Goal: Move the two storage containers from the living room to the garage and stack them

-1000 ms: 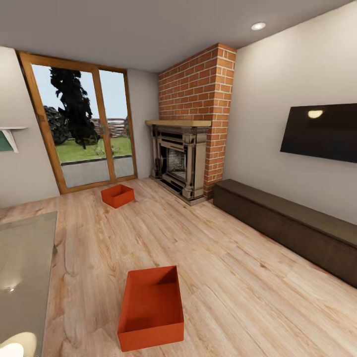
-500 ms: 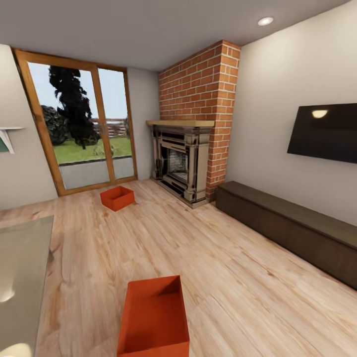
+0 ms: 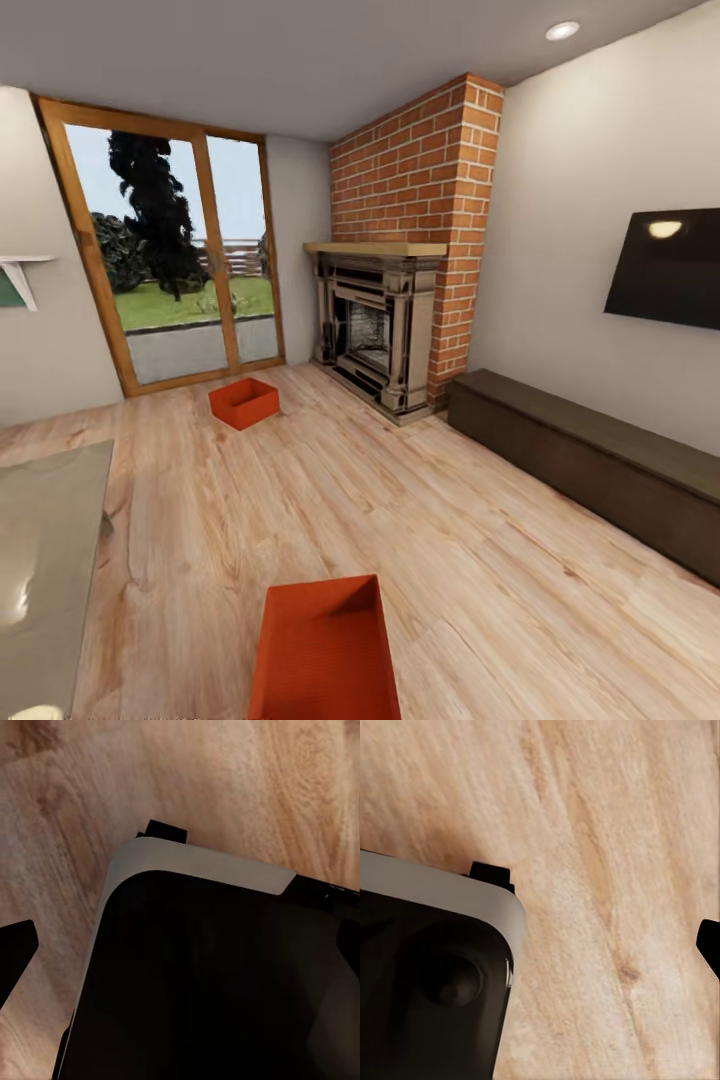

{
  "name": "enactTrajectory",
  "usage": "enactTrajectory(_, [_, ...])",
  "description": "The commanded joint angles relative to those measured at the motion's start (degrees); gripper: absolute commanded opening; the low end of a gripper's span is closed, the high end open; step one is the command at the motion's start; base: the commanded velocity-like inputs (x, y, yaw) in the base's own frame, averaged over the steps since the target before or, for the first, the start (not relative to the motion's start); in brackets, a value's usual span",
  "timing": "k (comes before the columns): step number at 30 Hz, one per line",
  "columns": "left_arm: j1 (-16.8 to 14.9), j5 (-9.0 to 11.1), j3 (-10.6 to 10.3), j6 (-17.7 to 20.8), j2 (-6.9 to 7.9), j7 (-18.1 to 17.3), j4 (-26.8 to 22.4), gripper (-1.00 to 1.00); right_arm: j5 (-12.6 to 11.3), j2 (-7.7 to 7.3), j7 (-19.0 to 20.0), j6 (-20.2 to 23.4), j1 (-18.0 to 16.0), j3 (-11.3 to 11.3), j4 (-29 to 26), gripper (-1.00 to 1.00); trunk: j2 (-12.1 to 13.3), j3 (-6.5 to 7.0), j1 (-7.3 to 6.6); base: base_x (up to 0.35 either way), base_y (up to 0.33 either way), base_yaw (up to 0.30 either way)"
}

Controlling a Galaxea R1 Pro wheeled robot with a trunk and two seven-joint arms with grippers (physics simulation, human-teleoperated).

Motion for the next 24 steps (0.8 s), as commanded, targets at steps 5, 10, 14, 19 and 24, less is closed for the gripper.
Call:
enactTrajectory(5, [0.0,0.3,0.0,0.1,-0.1,0.1,-0.1,1.0,-0.6,-0.19,0.0,-0.3,0.0,0.5,0.1,1.0,0.0,-0.15,0.0,0.006,0.002,0.257])
enactTrajectory(10, [0.0,0.3,0.0,0.1,-0.08,0.1,-0.2,1.0,-0.6,-0.2,-0.1,-0.3,0.0,0.5,0.1,1.0,0.0,-0.25,0.0,0.001,0.0,0.251])
enactTrajectory(14, [0.0,0.3,0.0,0.1,-0.12,0.1,-0.2,1.0,-0.6,-0.21,-0.1,-0.4,0.0,0.5,0.1,1.0,0.0,-0.29,0.0,0.0,0.0,0.088])
enactTrajectory(19, [0.0,0.3,0.0,0.1,-0.13,0.1,-0.2,1.0,-0.6,-0.22,-0.1,-0.4,0.0,0.6,0.1,1.0,0.0,-0.29,0.0,0.0,0.0,0.017])
enactTrajectory(24, [0.0,0.3,0.0,0.1,-0.05,0.1,-0.2,1.0,-0.6,-0.29,0.3,-0.4,0.0,0.6,0.1,1.0,0.0,-0.29,0.0,0.004,0.0,0.002])
